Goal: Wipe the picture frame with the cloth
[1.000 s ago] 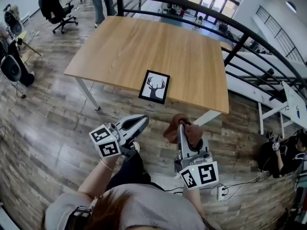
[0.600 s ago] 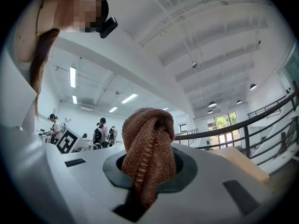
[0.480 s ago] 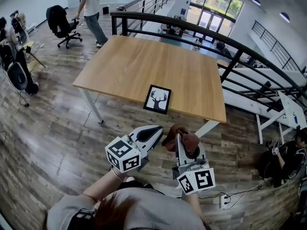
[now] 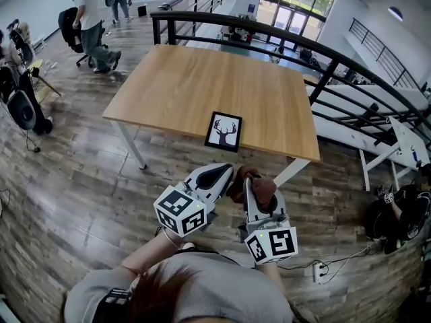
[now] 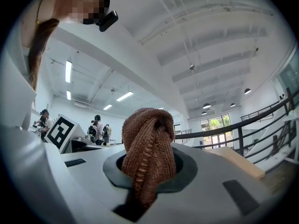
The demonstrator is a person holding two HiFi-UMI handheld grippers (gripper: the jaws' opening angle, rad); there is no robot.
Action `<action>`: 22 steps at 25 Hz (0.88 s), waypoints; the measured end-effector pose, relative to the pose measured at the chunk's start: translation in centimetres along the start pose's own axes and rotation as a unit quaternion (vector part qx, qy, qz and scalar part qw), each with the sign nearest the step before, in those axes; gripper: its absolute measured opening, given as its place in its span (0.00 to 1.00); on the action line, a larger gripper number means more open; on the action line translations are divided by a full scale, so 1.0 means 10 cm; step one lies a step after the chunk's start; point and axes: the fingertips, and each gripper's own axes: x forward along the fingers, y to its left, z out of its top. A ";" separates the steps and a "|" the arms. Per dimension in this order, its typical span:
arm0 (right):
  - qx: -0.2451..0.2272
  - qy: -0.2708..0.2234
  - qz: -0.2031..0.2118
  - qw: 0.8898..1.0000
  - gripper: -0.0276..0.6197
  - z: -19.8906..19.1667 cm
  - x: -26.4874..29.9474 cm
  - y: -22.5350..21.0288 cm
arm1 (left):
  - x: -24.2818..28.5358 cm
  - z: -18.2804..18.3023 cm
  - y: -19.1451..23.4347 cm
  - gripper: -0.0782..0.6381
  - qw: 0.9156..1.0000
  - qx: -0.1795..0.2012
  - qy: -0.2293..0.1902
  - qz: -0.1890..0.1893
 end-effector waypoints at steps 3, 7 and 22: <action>0.000 0.012 -0.004 1.000 0.16 -0.05 0.03 -0.03 | 0.03 0.01 0.04 0.12 1.000 -0.012 0.000 0.000; -0.007 0.012 -0.007 1.000 0.16 -0.03 0.03 -0.05 | 0.05 0.02 0.00 0.12 1.000 0.001 0.000 0.000; -0.007 -0.012 0.004 1.000 0.16 0.10 0.07 0.00 | 0.07 0.08 -0.02 0.12 1.000 0.010 -0.004 0.007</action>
